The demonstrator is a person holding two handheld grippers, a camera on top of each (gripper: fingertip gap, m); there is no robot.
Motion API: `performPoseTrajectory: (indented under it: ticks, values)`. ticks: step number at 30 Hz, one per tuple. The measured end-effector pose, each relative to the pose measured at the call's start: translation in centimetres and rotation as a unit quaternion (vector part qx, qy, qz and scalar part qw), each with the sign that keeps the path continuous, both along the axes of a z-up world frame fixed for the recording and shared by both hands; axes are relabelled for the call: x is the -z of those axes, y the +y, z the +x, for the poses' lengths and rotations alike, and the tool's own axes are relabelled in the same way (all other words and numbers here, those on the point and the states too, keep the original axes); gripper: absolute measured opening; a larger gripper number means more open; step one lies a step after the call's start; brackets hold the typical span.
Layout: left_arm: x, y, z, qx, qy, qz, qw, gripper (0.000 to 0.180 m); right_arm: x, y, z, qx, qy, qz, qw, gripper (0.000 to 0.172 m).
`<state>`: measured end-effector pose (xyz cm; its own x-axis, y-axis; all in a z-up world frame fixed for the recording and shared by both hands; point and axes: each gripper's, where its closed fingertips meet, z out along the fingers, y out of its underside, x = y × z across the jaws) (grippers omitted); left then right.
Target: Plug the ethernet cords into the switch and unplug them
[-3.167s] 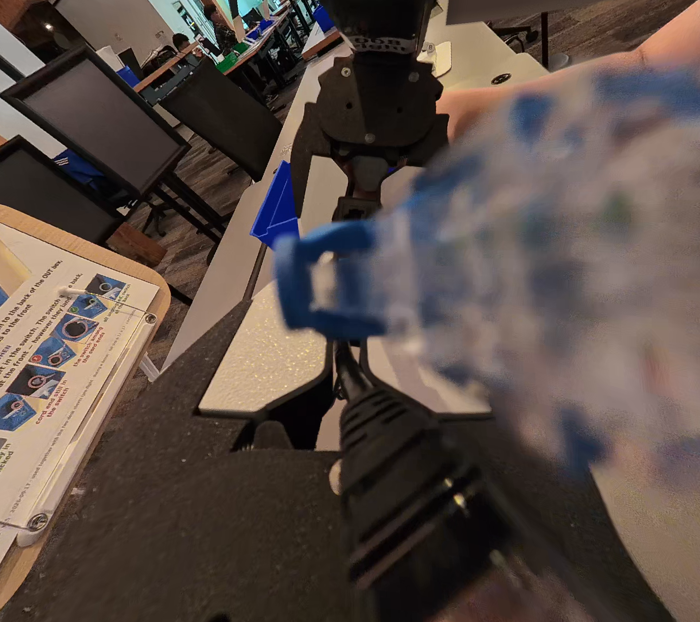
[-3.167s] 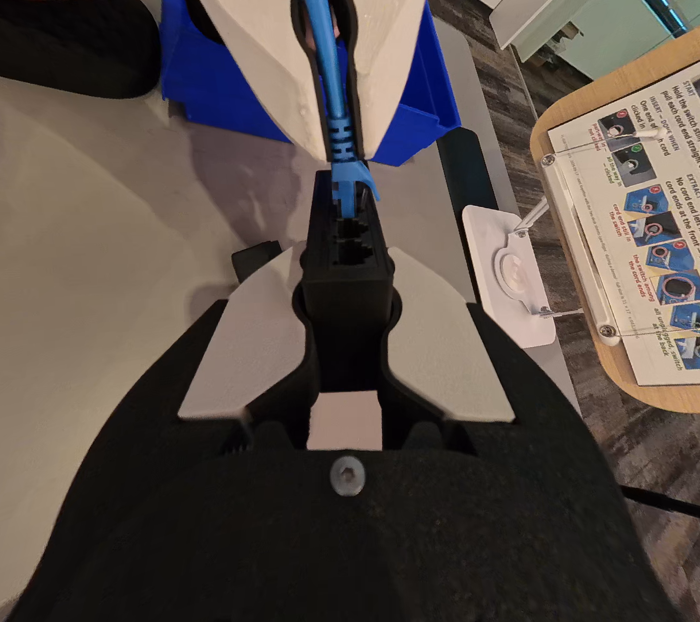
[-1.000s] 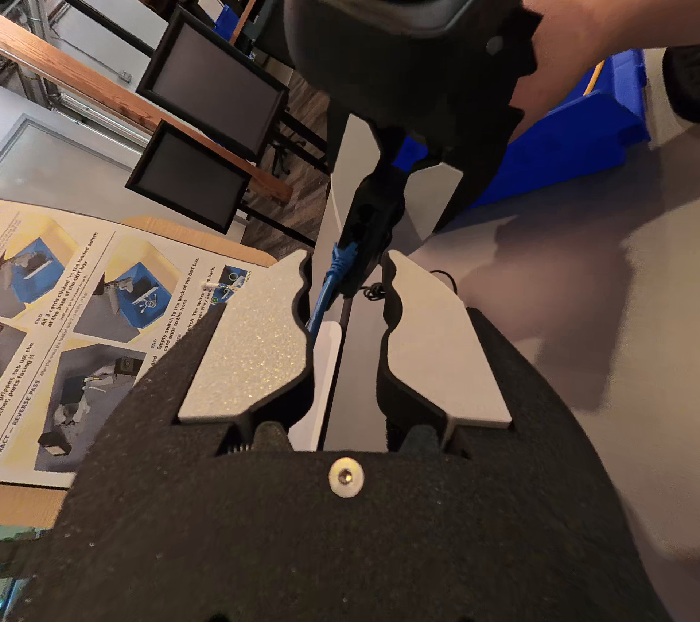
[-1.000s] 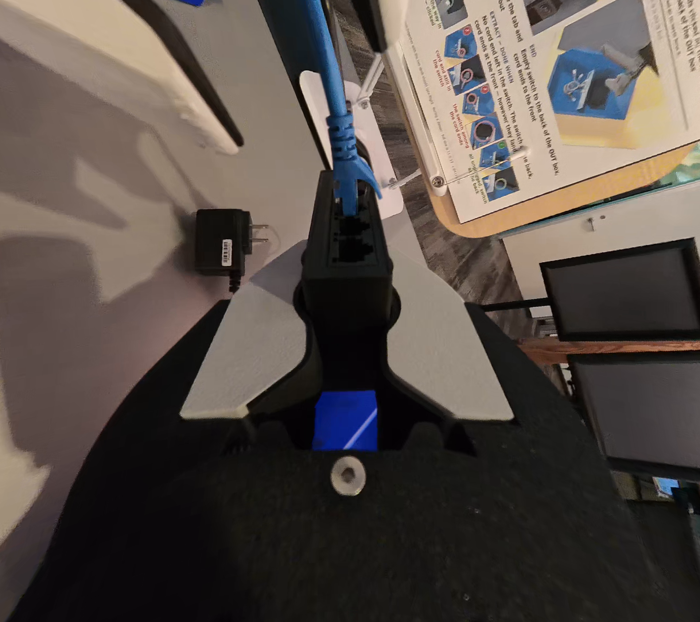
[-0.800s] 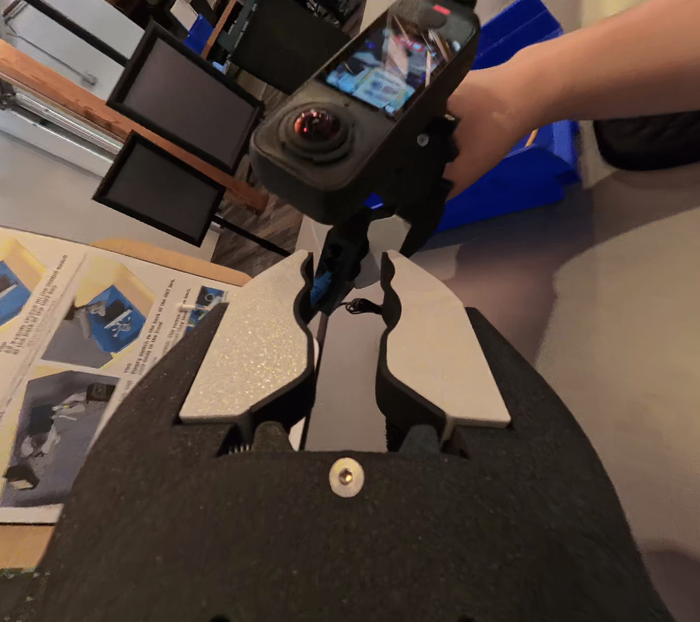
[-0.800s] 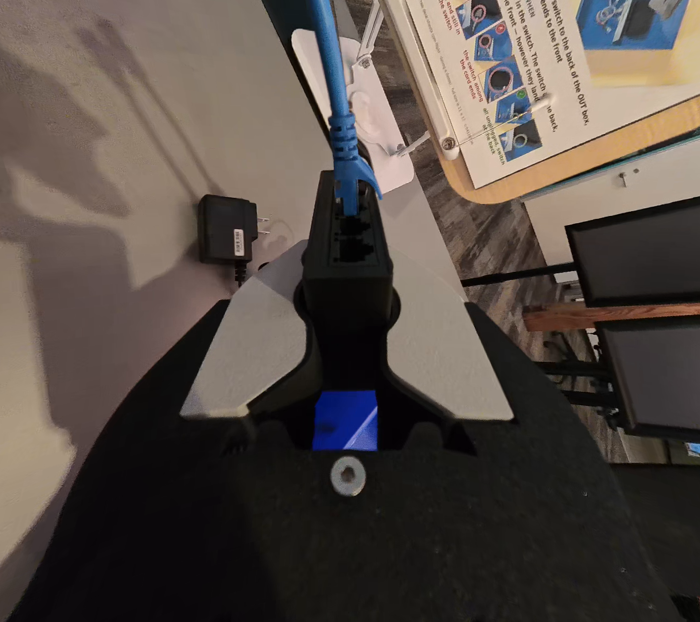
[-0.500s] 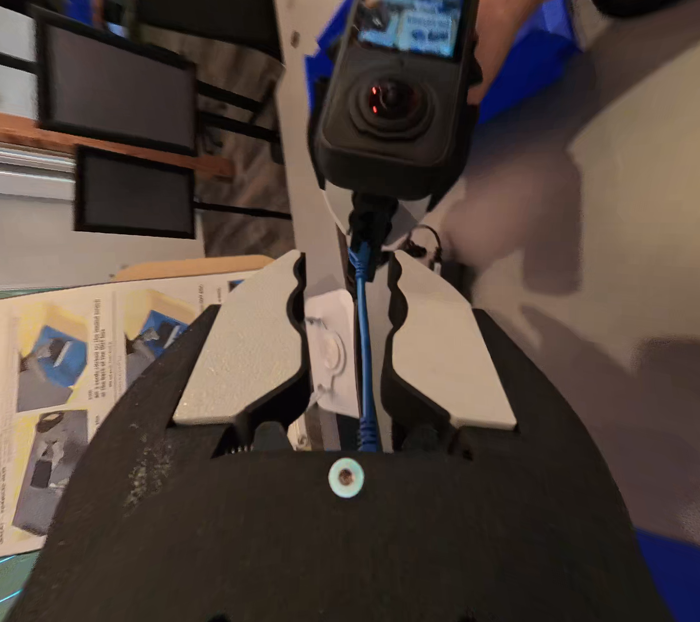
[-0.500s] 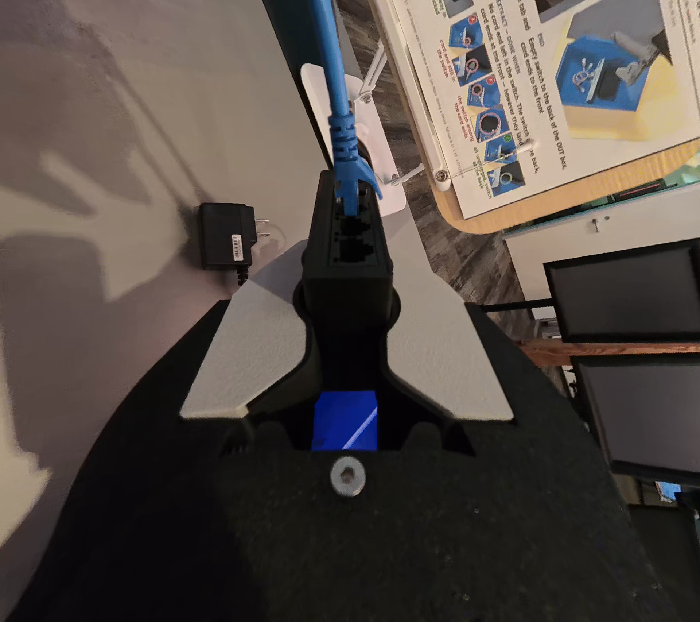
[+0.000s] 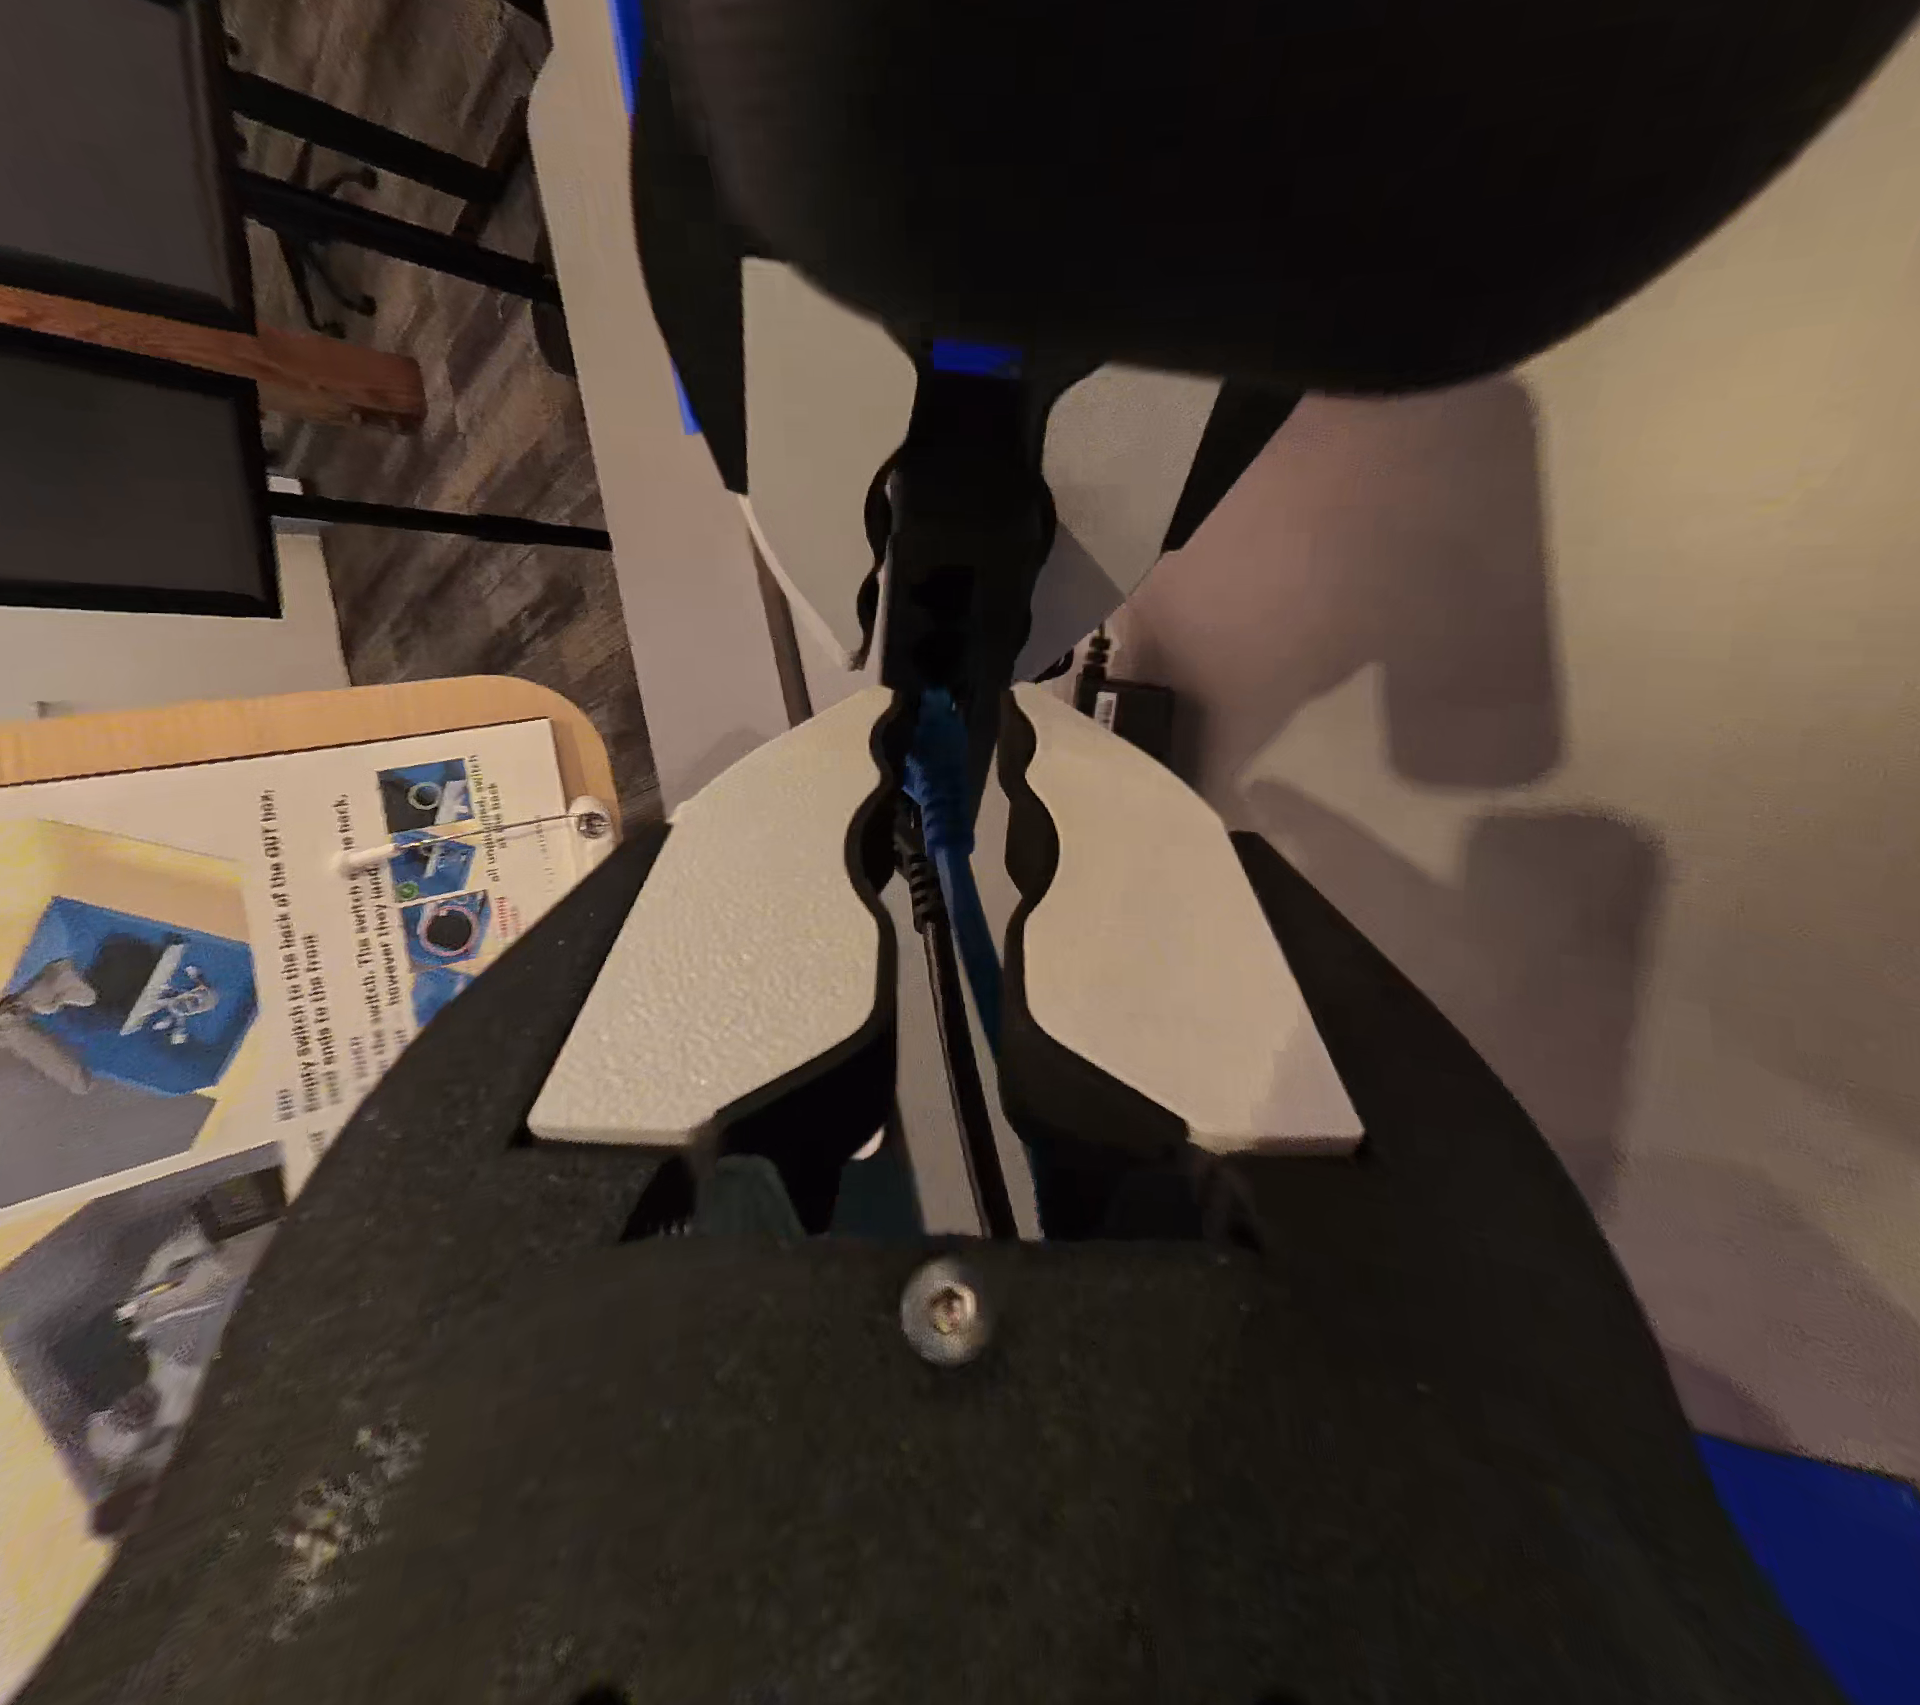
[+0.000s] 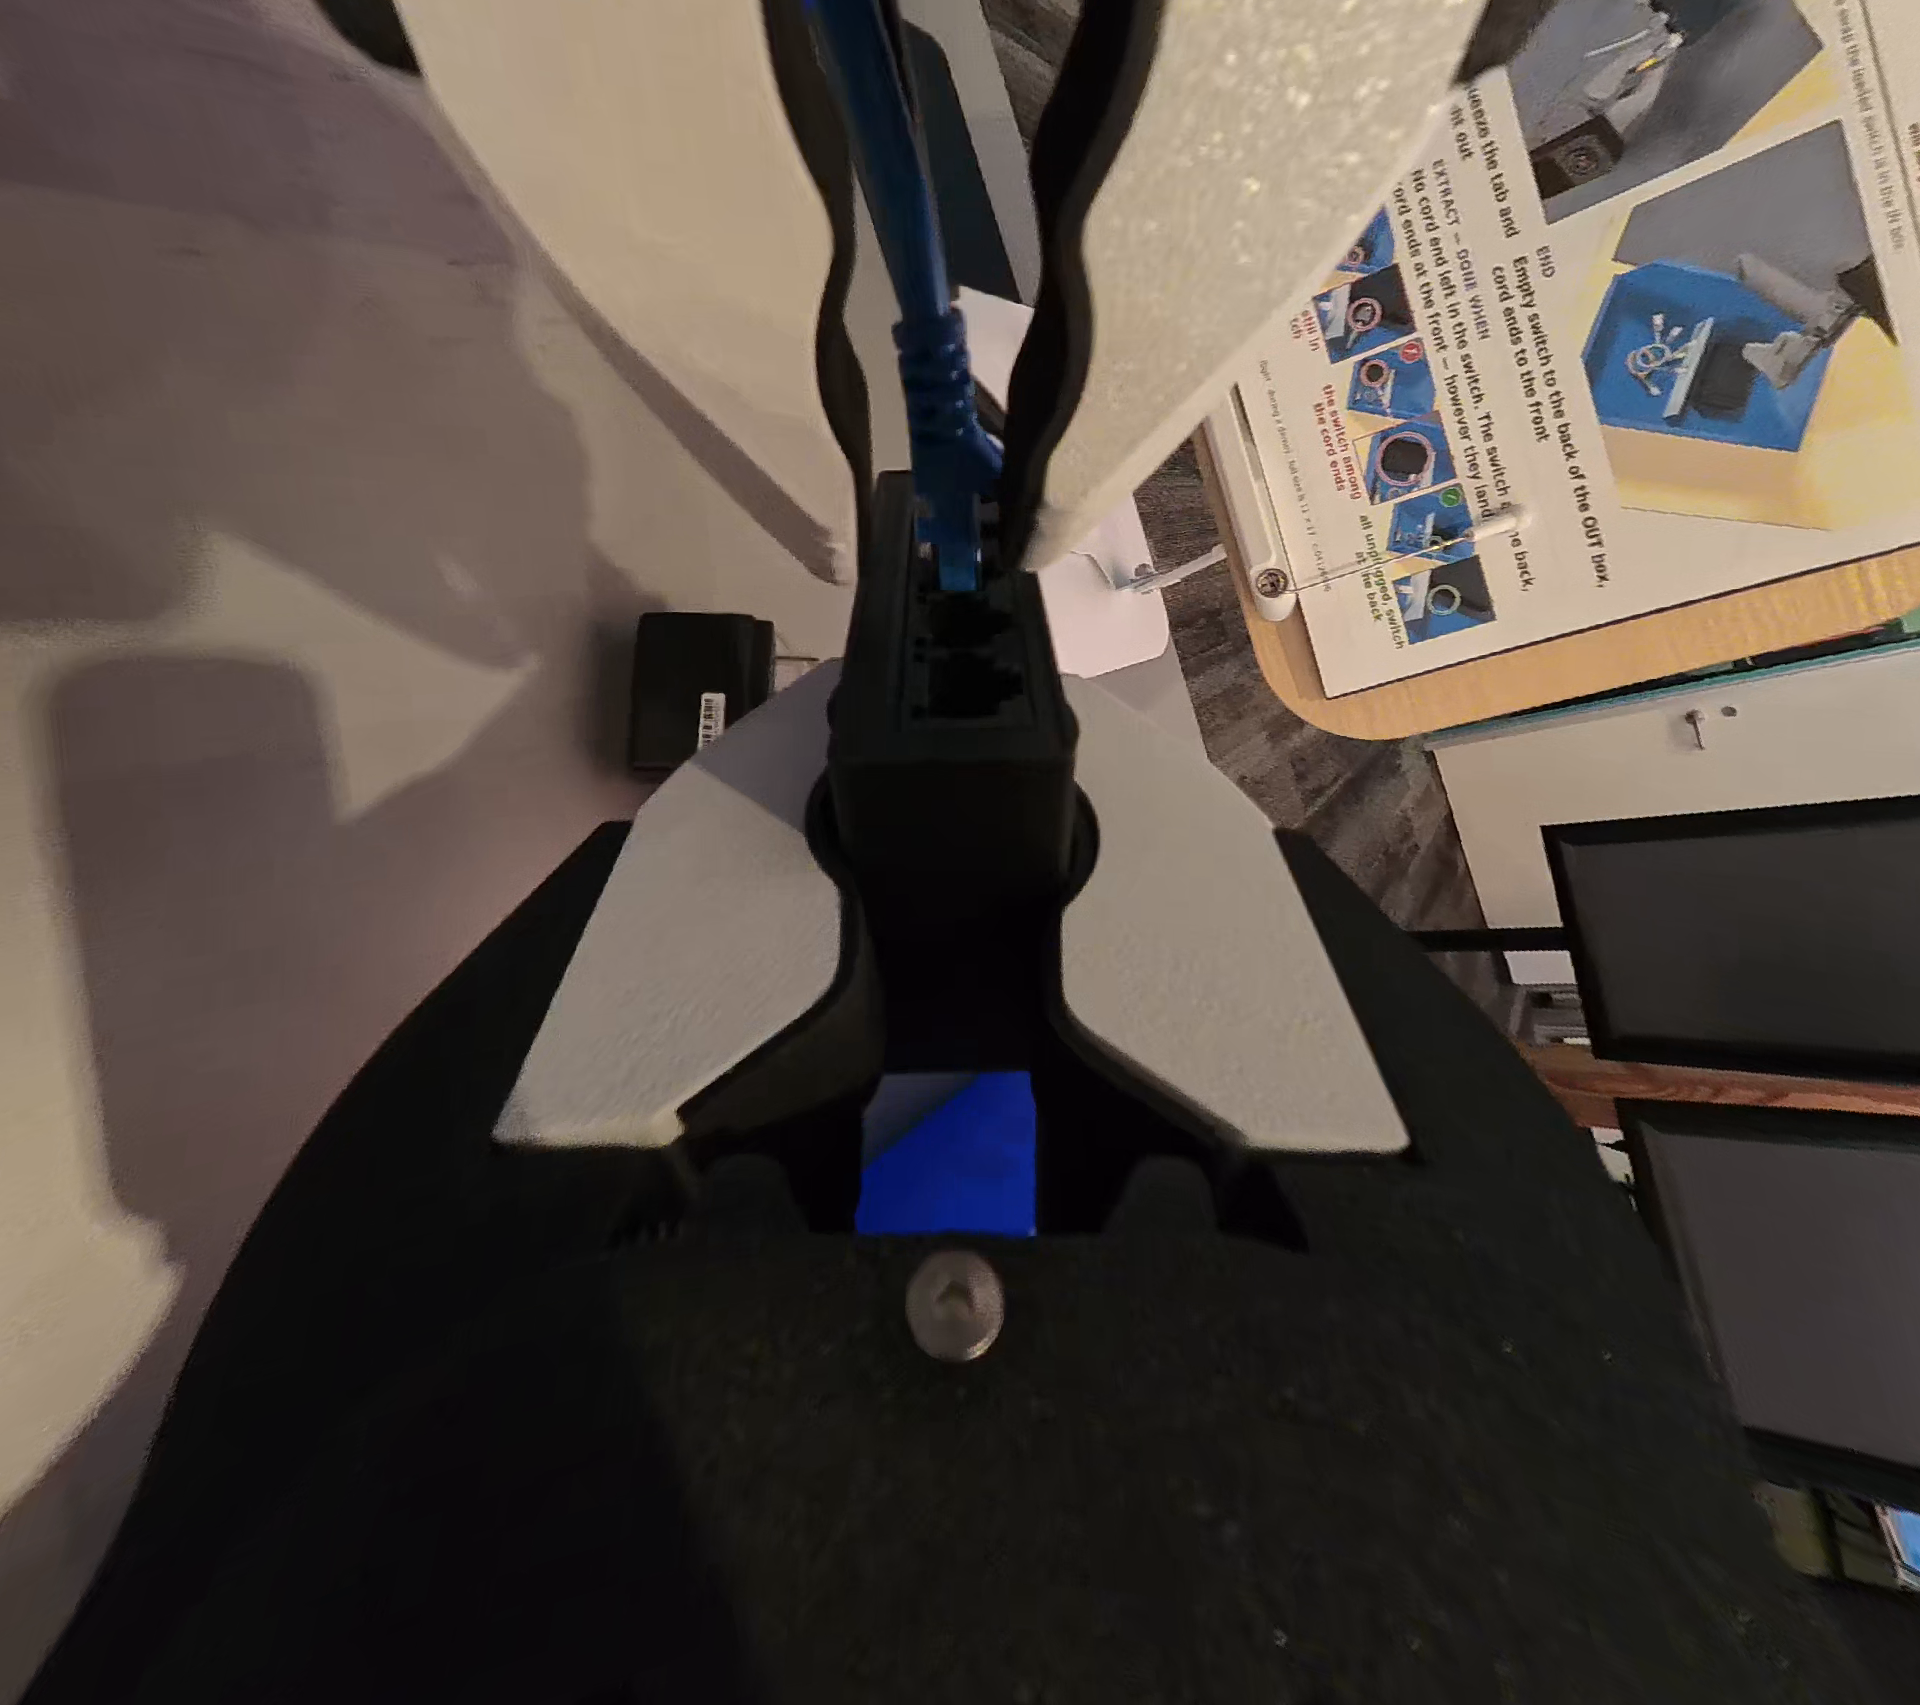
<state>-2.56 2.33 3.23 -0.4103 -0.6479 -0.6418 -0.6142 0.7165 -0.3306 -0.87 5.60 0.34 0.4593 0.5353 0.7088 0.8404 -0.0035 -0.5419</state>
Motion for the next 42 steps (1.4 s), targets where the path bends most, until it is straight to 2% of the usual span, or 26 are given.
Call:
performPoseTrajectory:
  ticks: [2, 6, 9, 21, 42]
  values:
    - [0.0, 0.2, 0.0, -0.007, -0.002, -0.019, 1.0, 0.019, 0.2, 0.0, -0.1, -0.004, 0.002, -0.003, 1.0, 0.031]
    - [-0.1, 0.3, -0.1, 0.006, -0.008, -0.002, 1.0, 0.021, 0.1, 0.0, -0.1, -0.006, 0.004, 0.0, 1.0, 0.031]
    - [-0.2, 0.7, -0.1, -0.004, -0.013, 0.01, 1.0, 0.035, 0.0, -0.1, -0.2, -0.015, 0.009, 0.003, 1.0, 0.031]
    - [0.2, 1.1, -0.8, -0.004, -0.018, -0.006, 1.0, 0.016, -0.4, -0.3, -0.8, -0.024, 0.011, 0.008, 1.0, 0.03]
    - [0.8, 1.2, -0.9, -0.024, 0.012, 0.006, 1.0, 0.014, 0.3, -0.3, -0.9, -0.031, 0.015, -0.009, 0.999, 0.03]
